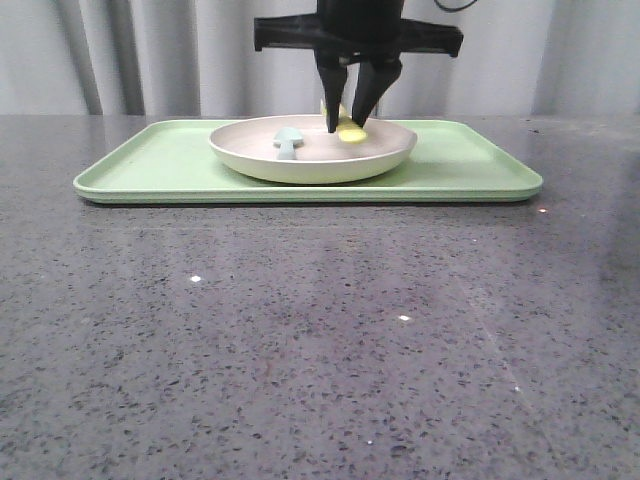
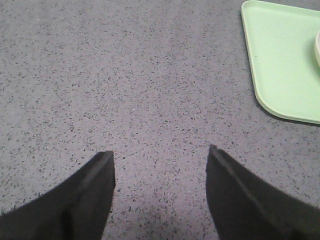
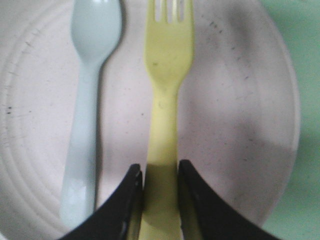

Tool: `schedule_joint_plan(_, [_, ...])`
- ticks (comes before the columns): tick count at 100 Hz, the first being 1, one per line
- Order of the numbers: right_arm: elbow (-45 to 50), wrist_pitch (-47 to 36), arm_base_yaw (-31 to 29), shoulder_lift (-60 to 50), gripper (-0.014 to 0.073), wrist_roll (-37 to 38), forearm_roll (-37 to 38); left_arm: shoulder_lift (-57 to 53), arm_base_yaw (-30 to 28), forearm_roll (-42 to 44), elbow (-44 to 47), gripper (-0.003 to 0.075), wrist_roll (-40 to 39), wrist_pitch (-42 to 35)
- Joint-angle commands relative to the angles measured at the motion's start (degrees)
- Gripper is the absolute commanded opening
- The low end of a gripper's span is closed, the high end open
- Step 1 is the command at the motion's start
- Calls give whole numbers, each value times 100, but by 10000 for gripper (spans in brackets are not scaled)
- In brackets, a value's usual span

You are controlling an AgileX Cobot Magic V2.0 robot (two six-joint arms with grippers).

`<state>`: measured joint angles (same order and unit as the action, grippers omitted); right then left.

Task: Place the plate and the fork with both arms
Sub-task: 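Close the right gripper on the fork and lift it off the plate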

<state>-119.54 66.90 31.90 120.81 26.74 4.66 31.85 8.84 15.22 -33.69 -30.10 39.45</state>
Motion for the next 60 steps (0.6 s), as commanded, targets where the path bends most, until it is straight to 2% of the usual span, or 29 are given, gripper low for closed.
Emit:
schedule_joint_plan(1, [-160,-109,-93,-566,73,-2,100,23,-6,46,-141,399,-59,-350])
schedule_joint_plan(29, [-160,205,-424,-982,73,-98,359,23,-6,46,-141,399,-59,-350])
schedule_joint_plan(60, [-154,454,-685,-1094,73,-538,363,23,-6,46,-141,399,-59,-350])
